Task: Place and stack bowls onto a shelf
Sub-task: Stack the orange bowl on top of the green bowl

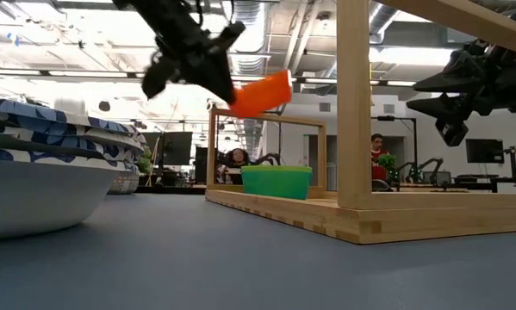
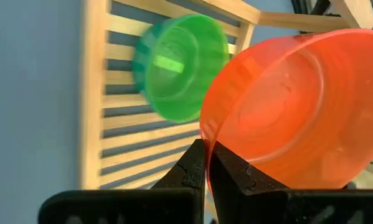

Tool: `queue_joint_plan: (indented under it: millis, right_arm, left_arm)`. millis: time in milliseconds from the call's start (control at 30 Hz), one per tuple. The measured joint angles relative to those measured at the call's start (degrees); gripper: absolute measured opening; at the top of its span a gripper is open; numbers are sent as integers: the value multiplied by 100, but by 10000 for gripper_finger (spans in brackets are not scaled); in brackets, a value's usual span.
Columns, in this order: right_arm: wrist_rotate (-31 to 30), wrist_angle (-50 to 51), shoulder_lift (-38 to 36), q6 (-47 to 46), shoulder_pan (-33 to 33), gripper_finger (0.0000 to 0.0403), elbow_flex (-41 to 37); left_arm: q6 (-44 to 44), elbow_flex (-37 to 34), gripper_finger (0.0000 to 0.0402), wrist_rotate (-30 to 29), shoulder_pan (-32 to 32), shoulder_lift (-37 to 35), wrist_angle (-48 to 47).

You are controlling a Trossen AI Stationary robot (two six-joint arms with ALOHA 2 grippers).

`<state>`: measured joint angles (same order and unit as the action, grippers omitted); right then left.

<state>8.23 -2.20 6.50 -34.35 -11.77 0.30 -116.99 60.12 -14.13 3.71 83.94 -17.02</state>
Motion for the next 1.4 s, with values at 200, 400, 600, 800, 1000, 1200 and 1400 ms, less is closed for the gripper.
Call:
queue_joint_plan:
  millis: [200, 400, 600, 800, 1000, 1200, 1400]
  right_arm:
    - [-88, 9, 17, -13, 0, 171, -2]
    - [-88, 9, 28, -15, 4, 171, 0]
    - [-86, 9, 28, -12, 4, 171, -1]
    - [-86, 9, 28, 13, 4, 171, -2]
    - [-86, 9, 28, 31, 4, 171, 0]
    - [-86, 9, 28, 33, 4, 171, 0]
    - [-84, 9, 28, 35, 4, 171, 0]
  left_arm:
    - [35, -2, 0, 446, 193, 615, 712]
    - [29, -2, 0, 624, 240, 950, 832]
    - [-34, -2, 0, 590, 268, 981, 535]
    - [-64, -2, 0, 576, 309, 983, 174]
    - [190, -2, 0, 447, 451, 983, 153]
    - [229, -2, 0, 514, 469, 983, 324]
    - [243, -2, 0, 602, 458, 990, 357]
